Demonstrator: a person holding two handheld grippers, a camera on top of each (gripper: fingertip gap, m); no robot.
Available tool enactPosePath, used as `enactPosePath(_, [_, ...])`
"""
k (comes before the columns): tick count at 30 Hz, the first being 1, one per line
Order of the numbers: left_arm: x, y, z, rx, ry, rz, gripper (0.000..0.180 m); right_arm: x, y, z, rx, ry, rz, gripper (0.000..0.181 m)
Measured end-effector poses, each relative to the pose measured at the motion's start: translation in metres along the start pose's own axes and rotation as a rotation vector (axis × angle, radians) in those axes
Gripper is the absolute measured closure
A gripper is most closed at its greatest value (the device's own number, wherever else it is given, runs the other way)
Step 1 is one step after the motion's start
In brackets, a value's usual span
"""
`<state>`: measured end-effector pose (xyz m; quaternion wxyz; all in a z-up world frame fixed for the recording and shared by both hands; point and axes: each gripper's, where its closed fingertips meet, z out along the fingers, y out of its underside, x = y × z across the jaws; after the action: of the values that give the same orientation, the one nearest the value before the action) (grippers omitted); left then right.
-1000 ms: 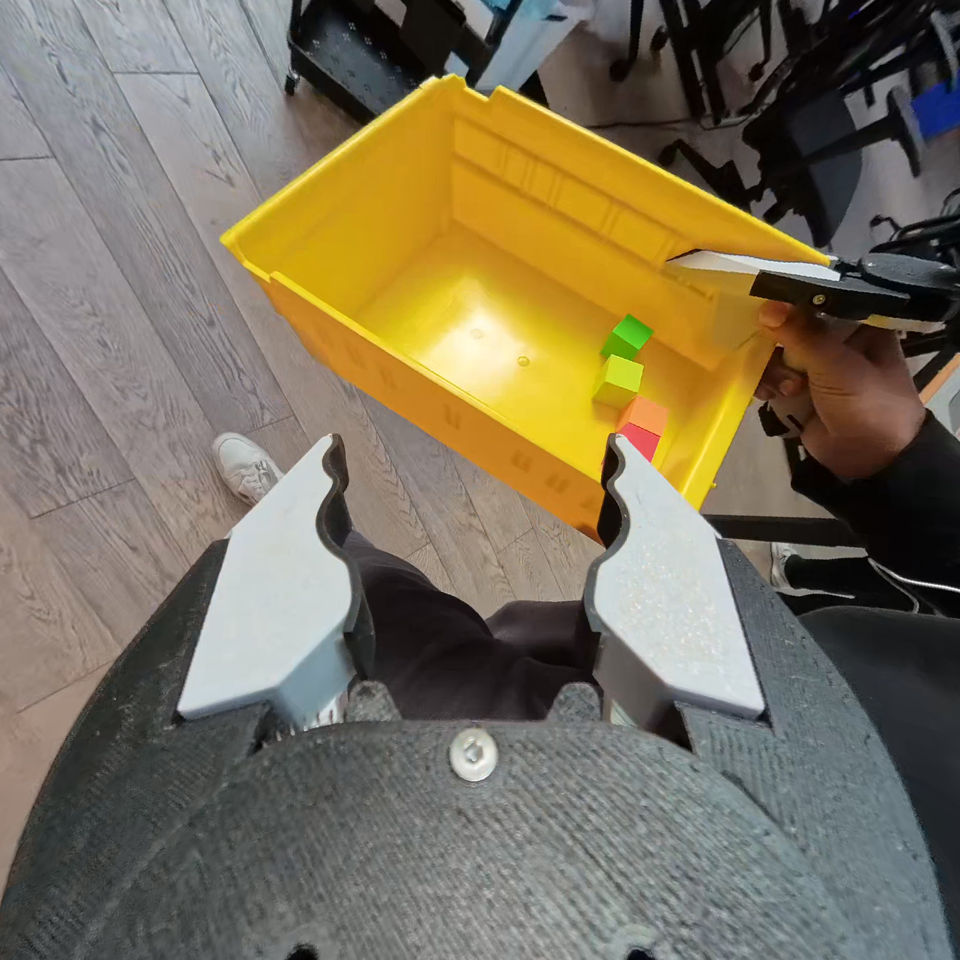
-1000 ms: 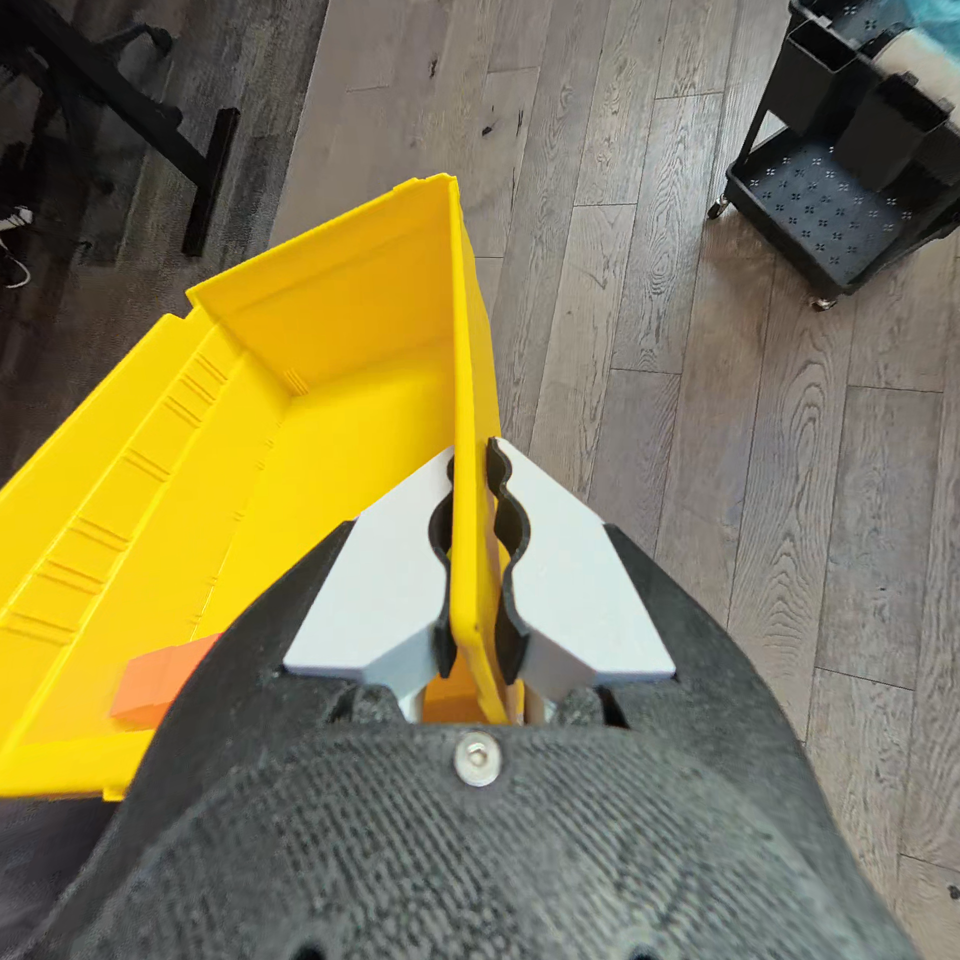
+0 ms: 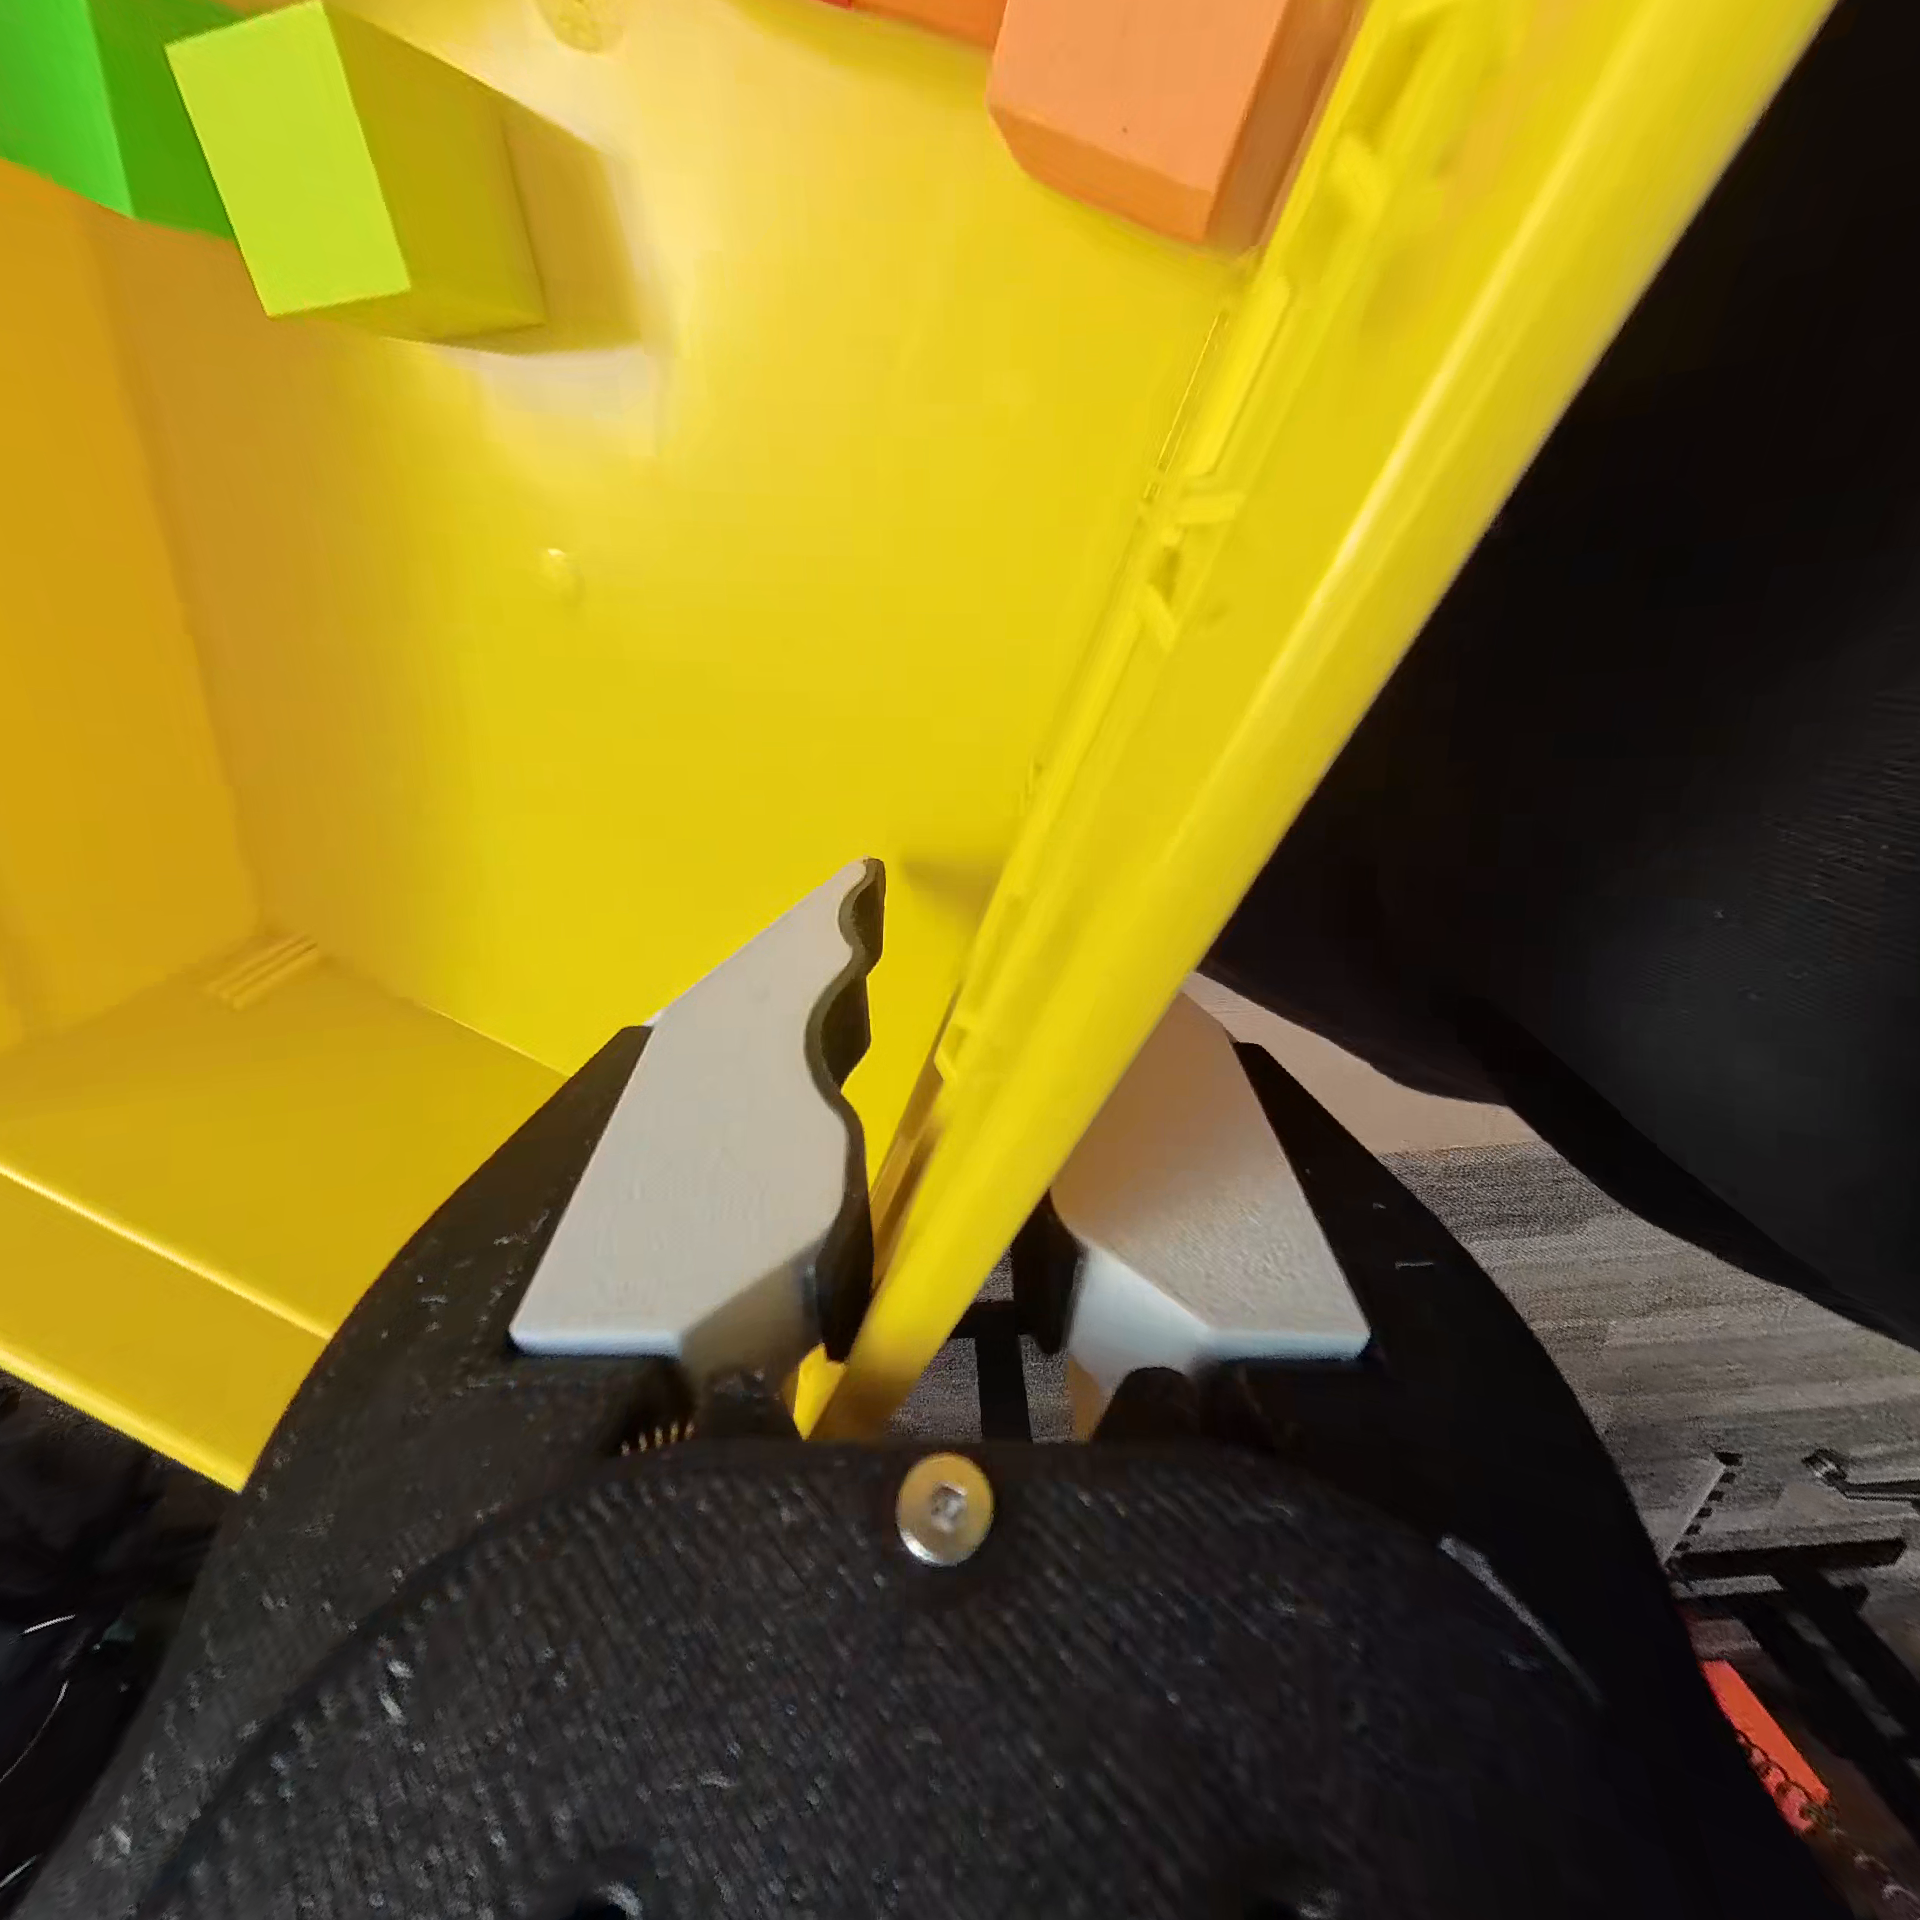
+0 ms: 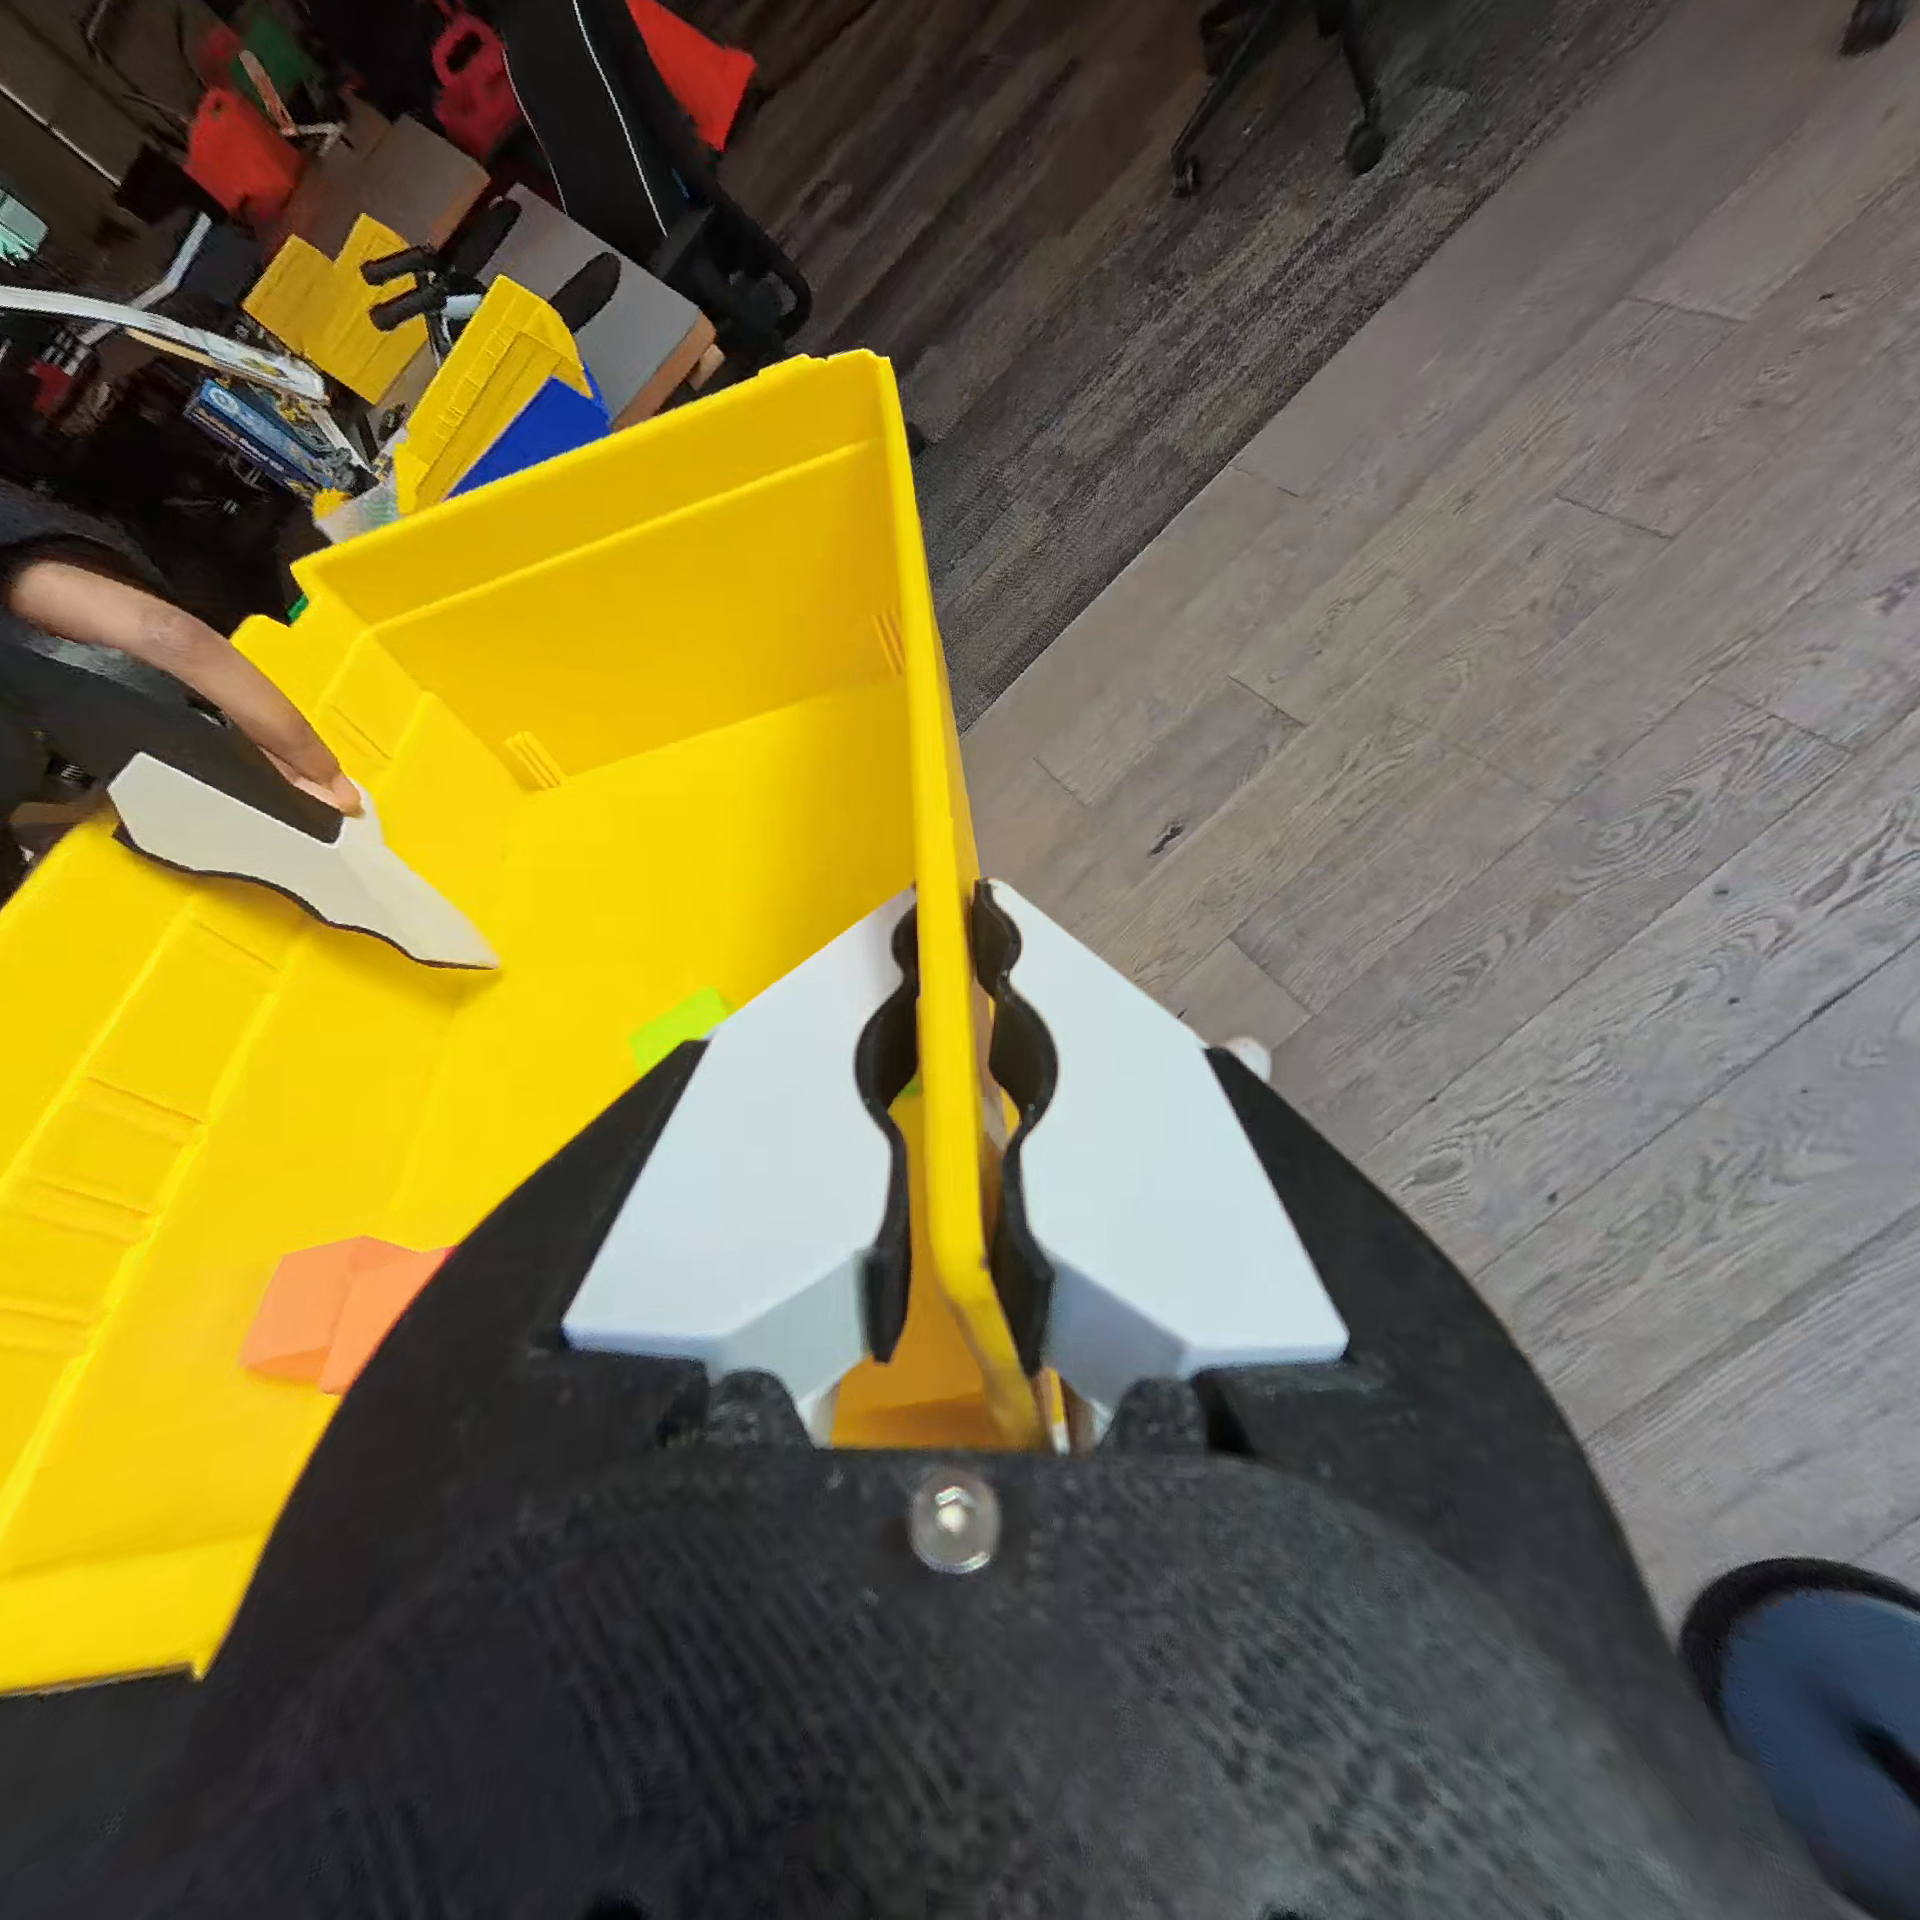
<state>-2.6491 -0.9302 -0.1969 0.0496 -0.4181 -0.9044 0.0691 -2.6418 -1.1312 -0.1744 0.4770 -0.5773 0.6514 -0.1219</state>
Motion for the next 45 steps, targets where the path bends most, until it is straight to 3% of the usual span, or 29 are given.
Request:
enactPosePath(7, [-0.266,0.010,0.042,0.100,-0.018,0.010,0.155,0.214,-0.140,0.074,0.007,0.063,0.063,0.171])
enactPosePath(10, [-0.374,0.000,0.019,0.147,-0.030,0.050,0.156,0.287,-0.234,0.066,0.146,0.062,0.122,0.157])
enactPosePath(12, [-0.445,-0.009,-0.003,0.176,-0.020,0.041,0.156,0.338,-0.295,0.053,0.261,0.118,0.164,0.123])
enactPosePath(16, [-0.606,-0.019,-0.028,0.167,-0.114,0.062,0.156,0.445,-0.386,0.009,0.552,0.224,0.240,0.116])
enactPosePath(19, [-0.736,-0.026,-0.026,0.159,-0.218,0.057,0.157,0.544,-0.405,0.000,0.639,0.343,0.285,0.113])
enactPosePath(26, [-1.023,-0.070,-0.013,0.149,-0.257,-0.184,0.156,0.769,-0.469,0.017,0.688,0.313,0.579,0.126])
enactPosePath(30, [-1.168,-0.109,-0.029,0.235,-0.255,-0.342,0.156,0.876,-0.604,0.000,0.604,0.333,0.456,0.116])
enactPosePath(36, [-1.377,-0.155,-0.020,0.321,-0.228,-0.411,0.157,1.031,-0.789,0.031,0.444,0.332,0.201,0.112])
enactPosePath(40, [-1.537,-0.182,0.014,0.337,-0.180,-0.413,0.156,1.160,-0.850,0.088,0.352,0.300,0.224,0.120])
enactPosePath(42, [-1.618,-0.193,0.028,0.325,-0.145,-0.408,0.164,1.224,-0.886,0.110,0.405,0.258,0.339,0.124])
enactPosePath(44, [-1.701,-0.207,0.028,0.322,-0.103,-0.427,0.164,1.275,-0.952,0.114,0.527,0.185,0.407,0.171])
enactPosePath(45, [-1.741,-0.216,0.022,0.349,-0.070,-0.446,0.164,1.297,-0.990,0.112,0.564,0.165,0.371,0.181])
